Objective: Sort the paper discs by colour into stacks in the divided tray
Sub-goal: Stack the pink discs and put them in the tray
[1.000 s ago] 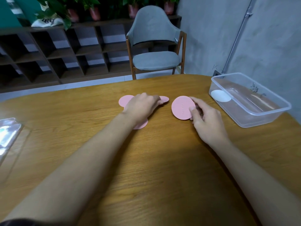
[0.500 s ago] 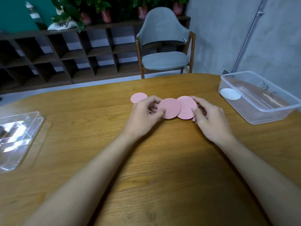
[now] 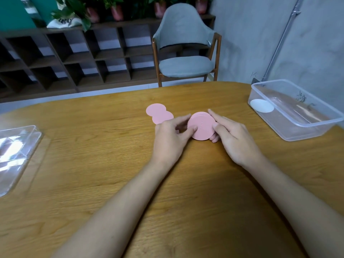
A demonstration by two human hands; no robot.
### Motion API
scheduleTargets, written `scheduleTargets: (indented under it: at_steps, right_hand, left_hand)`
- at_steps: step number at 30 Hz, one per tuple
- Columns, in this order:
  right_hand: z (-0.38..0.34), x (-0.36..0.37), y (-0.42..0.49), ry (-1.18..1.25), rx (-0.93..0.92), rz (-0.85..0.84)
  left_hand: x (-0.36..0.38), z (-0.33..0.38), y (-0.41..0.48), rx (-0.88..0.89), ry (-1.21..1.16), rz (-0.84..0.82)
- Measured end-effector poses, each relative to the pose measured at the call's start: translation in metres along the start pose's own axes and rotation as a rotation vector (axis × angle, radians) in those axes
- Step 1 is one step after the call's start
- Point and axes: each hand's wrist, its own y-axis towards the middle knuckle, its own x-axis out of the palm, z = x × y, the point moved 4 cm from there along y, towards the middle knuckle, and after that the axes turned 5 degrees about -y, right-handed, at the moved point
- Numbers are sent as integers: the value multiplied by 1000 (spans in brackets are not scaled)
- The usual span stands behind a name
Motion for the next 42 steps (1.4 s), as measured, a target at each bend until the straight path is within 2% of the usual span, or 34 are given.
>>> scheduleTargets:
  at_steps: [5,9,13,23,33,37,42]
  right_hand:
    - [-4,4,-3,-157,-67,-9]
    - [-3,2,-4,-169,-13,-10]
    - [-7,3,-5,-211,-1,-36]
    - [-25,16,6,-202,35,8]
    - [-27,22,12,-147,28,91]
    - [-26,22,12,-150,25,65]
    - [-29,24,11,-127,0,40]
  left_hand:
    - [-3,5,-4,57,44,-18]
    - [-26,-7,-2,125,332,-88]
    - [-53,-30,-7,9,459,-115]
    - [-63,-42,-7,-84,244,-99]
    - [-62,-25,-11,90,121,-152]
    - [-56,-12,-14,146,142,-240]
    - [-55,-22,-11,151,206,-139]
